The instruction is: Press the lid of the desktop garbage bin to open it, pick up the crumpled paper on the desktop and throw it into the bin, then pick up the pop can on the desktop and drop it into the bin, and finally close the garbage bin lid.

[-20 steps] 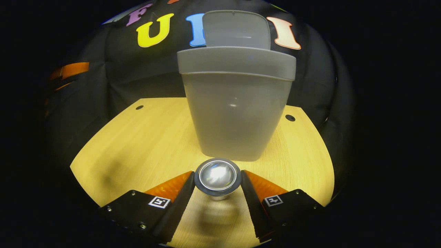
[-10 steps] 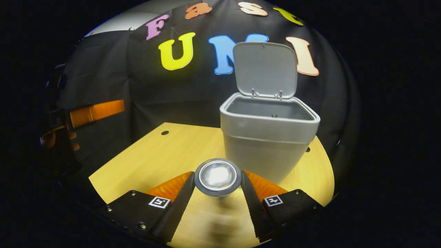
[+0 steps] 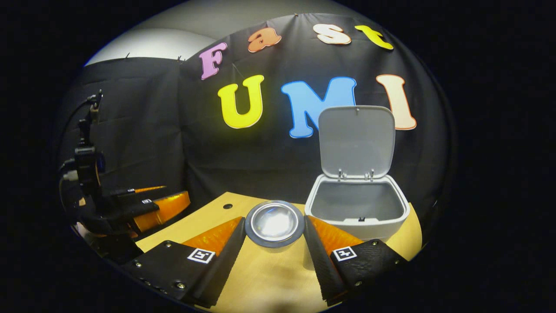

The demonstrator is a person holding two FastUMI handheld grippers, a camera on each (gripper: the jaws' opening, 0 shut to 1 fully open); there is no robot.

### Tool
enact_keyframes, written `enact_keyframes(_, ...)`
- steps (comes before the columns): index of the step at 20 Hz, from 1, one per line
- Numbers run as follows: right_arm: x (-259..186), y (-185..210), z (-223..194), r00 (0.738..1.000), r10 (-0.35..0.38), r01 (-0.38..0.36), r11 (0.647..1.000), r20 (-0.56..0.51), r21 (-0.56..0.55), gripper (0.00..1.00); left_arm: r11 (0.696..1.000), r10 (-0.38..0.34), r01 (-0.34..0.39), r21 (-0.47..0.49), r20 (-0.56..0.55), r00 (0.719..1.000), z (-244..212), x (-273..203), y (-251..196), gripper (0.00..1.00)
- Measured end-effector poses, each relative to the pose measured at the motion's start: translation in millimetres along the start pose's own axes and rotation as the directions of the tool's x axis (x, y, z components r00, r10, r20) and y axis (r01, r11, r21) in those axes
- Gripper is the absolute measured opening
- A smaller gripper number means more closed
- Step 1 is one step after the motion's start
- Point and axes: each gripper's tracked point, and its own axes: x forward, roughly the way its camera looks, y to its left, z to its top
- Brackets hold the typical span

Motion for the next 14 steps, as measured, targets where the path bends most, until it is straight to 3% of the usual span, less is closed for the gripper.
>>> enact_keyframes(8, 11, -30, 59, 0.99, -0.059, 0.061, 0.998, 0.127, -0.011, 0.83, 1.0, 0.0, 0.0, -0.004, -0.003, 1.0, 0, 5, -3, 0.96)
enact_keyframes(10, 13, -46, 65, 0.986, -0.092, 0.094, 0.995, 0.139, -0.012, 0.83, 1.0, 0.0, 0.0, -0.004, -0.002, 1.0, -1, 4, -3, 0.91)
enact_keyframes(11, 13, -53, 67, 0.984, -0.109, 0.112, 0.994, 0.142, -0.014, 0.83, 1.0, 0.001, -0.001, -0.003, -0.003, 1.0, -1, 5, -3, 0.96)
enact_keyframes(12, 14, -62, 67, 0.981, -0.127, 0.131, 0.991, 0.144, -0.014, 0.83, 1.0, 0.001, -0.001, -0.003, -0.003, 1.0, -1, 6, -3, 0.91)
enact_keyframes(14, 13, -80, 63, 0.977, -0.168, 0.171, 0.985, 0.133, -0.016, 0.83, 1.0, 0.003, -0.003, -0.003, -0.003, 1.0, -2, 6, -2, 0.96)
